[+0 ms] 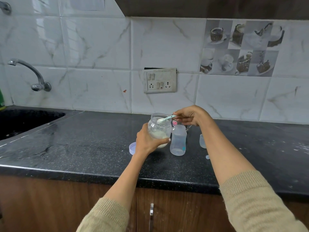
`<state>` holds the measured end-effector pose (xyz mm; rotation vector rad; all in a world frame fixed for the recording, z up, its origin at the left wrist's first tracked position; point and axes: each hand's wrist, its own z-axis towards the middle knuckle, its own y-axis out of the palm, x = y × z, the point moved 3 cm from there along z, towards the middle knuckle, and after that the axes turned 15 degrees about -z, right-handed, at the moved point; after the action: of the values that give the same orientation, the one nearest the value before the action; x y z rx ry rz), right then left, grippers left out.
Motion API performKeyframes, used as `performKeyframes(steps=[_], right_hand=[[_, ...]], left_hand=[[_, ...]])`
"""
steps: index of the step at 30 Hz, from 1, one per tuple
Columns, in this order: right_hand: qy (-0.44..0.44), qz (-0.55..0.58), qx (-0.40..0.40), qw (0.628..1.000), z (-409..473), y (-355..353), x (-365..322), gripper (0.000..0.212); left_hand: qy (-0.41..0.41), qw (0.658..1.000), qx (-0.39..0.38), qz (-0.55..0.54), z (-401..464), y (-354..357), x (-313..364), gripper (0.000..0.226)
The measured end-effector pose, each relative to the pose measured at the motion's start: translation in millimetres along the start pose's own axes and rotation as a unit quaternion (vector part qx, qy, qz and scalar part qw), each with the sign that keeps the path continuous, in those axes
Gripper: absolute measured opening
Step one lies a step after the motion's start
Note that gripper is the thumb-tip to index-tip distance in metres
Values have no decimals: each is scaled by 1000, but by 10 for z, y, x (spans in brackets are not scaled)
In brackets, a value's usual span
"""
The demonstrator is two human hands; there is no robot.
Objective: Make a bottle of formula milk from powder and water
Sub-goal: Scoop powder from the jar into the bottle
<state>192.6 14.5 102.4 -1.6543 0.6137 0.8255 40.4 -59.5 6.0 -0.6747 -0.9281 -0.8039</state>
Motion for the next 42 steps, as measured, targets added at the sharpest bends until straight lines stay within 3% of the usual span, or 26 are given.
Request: performKeyframes(steps=[17, 24, 31, 42], right_hand=[[-32, 133, 6, 991, 132, -46, -127, 12], [-41, 166, 1, 985, 274, -141, -244, 16], [-23, 176, 0, 984, 592, -146, 0, 10], [-13, 185, -9, 983, 820, -106, 259, 11]], left_hand=[[-1, 1000, 23, -6, 275, -88, 44, 80], [-71, 997, 32, 22, 716, -208, -181, 99], [-136, 989, 50, 22, 1026, -213, -533, 97], [-142, 989, 44, 21, 1142, -171, -770, 97]])
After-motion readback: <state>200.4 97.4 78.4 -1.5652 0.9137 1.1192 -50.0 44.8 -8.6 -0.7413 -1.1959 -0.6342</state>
